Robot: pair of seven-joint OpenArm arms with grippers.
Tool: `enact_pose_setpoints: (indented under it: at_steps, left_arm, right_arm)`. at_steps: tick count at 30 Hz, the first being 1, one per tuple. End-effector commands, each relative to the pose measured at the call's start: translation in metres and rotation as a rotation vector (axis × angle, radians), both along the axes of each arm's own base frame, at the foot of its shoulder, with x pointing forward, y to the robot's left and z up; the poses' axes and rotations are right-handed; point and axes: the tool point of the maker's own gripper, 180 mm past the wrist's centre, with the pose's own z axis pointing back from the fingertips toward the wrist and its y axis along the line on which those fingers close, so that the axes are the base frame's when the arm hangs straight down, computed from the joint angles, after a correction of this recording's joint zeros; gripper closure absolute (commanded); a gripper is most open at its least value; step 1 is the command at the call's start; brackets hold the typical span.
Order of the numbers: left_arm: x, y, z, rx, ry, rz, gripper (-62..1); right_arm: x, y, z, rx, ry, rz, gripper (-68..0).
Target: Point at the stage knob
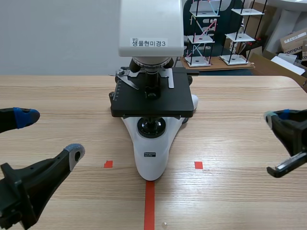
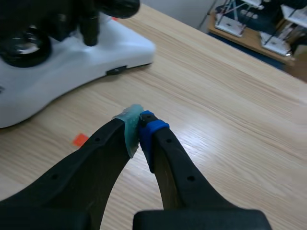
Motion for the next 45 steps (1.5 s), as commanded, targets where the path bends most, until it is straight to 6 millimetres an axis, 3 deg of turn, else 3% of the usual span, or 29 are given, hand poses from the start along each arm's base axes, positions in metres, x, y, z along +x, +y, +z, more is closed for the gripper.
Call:
enact_pose_setpoints:
  at_steps: [1,7,18,26,33,45]
  left_arm:
    - [0.002,-0.002,0.009,-0.021,-0.029,-0.002,-62.3]
    - [0.002,-0.002,0.010,-0.021,-0.031,-0.002,-62.3]
    - [0.002,-0.002,0.010,-0.021,-0.031,-0.002,-62.3]
    - [0.003,-0.002,0.010,-0.021,-0.031,-0.002,-62.3]
    - [0.003,-0.002,0.010,-0.021,-0.031,-0.002,-62.3]
    - [0.002,-0.002,0.010,-0.020,-0.030,-0.002,-62.3]
  right_arm:
    - [0.009,-0.006,0.008,-0.034,-0.039,0.001,-0.7]
    - [0.019,-0.036,-0.010,-0.095,-0.018,-0.028,-0.6]
    - [0.041,-0.087,-0.012,0.034,-0.094,-0.020,-0.6]
    - [0.064,-0.125,0.011,0.112,-0.208,-0.011,-0.6]
    - [0.090,-0.115,0.022,0.093,-0.231,0.048,-0.7]
    - [0.121,-0.050,0.022,0.120,-0.220,0.207,-0.6]
